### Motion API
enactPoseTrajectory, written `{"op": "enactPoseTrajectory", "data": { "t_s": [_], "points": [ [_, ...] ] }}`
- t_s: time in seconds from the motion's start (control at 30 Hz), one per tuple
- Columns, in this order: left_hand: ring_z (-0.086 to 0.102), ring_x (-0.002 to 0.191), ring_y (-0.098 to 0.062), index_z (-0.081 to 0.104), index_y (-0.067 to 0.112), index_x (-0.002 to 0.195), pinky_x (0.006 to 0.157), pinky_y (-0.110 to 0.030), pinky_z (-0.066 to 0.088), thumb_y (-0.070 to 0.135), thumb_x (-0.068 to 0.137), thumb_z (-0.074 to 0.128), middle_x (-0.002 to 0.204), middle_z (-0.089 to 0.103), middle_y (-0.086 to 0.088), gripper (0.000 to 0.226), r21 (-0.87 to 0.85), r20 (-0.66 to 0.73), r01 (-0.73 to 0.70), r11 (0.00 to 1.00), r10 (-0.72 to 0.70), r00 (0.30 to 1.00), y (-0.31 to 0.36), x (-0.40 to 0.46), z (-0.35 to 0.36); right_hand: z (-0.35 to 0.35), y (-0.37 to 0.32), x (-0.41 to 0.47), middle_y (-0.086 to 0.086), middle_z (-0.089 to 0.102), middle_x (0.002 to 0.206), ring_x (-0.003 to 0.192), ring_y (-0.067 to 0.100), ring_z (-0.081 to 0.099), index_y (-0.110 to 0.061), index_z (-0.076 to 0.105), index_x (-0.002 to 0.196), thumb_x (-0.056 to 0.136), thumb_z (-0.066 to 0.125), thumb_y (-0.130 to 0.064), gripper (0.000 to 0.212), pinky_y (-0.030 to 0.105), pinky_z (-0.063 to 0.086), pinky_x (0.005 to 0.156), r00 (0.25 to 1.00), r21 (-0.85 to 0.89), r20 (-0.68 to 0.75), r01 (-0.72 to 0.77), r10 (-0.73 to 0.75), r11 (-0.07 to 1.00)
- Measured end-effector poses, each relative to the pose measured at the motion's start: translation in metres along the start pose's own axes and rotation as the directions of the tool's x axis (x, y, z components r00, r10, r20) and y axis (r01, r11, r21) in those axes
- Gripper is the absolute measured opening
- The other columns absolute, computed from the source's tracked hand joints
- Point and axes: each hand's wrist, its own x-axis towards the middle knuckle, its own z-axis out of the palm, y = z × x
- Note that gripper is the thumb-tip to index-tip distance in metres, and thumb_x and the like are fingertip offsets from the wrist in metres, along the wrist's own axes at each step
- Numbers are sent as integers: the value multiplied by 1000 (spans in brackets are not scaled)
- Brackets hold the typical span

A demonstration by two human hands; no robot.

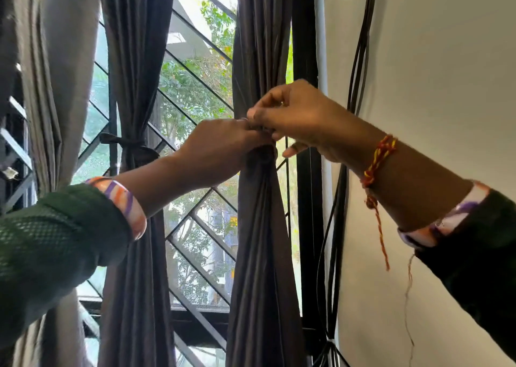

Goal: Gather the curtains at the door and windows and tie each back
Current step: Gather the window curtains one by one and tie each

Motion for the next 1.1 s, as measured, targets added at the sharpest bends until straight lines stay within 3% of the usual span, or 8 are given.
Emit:
{"op": "enactPoseTrajectory", "data": {
  "t_s": [0.13, 0.27, 0.37, 0.5, 0.73, 0.87, 1.0, 1.1],
  "points": [
    [52, 61, -10, 66, 7, 90, 59, -20, 42, 34, 69, 48, 68, 57, 7, 39, -571, 101, 348, 744, -357, 928, 10, 0, 4, 13, 22, -12, -3, 55, 77, 76, 19, 62, -14, 60, 103, 84, 65, -32, 27, 41, 59, 61, 999, -25, -39, 35, -36, 999],
    [60, 73, -21, 53, 24, 77, 73, -42, 51, 27, 59, 62, 75, 63, -7, 21, -742, 258, 495, 452, -489, 833, 7, 4, 9, 14, 36, -11, 5, 67, 79, 77, 24, 67, -11, 70, 94, 74, 75, -15, 21, 44, 57, 75, 973, -121, -190, 106, -128, 987],
    [62, 70, -13, 65, 14, 83, 69, -38, 53, 29, 61, 64, 76, 68, -7, 27, -644, 173, 447, 620, -451, 875, 8, 3, 5, 13, 40, -7, 9, 71, 77, 72, 23, 67, -12, 76, 87, 76, 71, -13, 12, 42, 57, 73, 946, -195, -238, 176, -221, 965],
    [58, 71, -32, 64, 9, 80, 56, -32, 44, 21, 63, 54, 71, 64, -10, 24, -57, -70, 323, 945, -327, 942, 9, 7, 0, 15, 41, 0, 12, 71, 84, 80, 25, 67, -7, 71, 91, 81, 65, -12, 13, 47, 55, 74, 943, -93, -256, 195, -213, 976],
    [59, 59, -28, 55, 8, 91, 51, -31, 45, 12, 87, 48, 61, 61, -8, 8, 374, -299, 67, 925, 52, 953, 7, 1, 1, 16, 33, 11, 11, 66, 79, 76, 25, 66, -9, 62, 83, 92, 53, -13, 13, 38, 58, 64, 978, 119, -196, 94, -70, 988],
    [56, 56, -25, 58, 15, 68, 54, -33, 39, 12, 89, 53, 57, 58, -4, 22, 510, -289, 2, 860, 169, 942, -1, -2, -3, 16, 31, 14, 7, 60, 72, 65, 17, 59, -3, 64, 82, 91, 56, -13, 15, 26, 51, 55, 994, 230, -102, -3, 27, 973],
    [57, 60, -28, 63, 13, 62, 55, -31, 37, 21, 78, 53, 57, 63, -7, 21, 333, -78, 129, 934, -109, 991, 4, -1, -8, 24, 37, 12, 6, 59, 80, 62, 19, 61, -9, 58, 86, 83, 64, -14, 8, 32, 54, 55, 984, 245, -164, -22, 64, 969],
    [58, 78, -31, 71, 13, 85, 63, -31, 39, 35, 79, 47, 81, 67, -15, 34, -19, 310, 514, 858, -484, 819, 0, 8, -16, 35, 41, -2, 17, 62, 74, 54, 20, 60, -1, 62, 80, 77, 68, -5, 8, 34, 56, 55, 998, 231, -42, -40, 51, 972]
  ]
}}
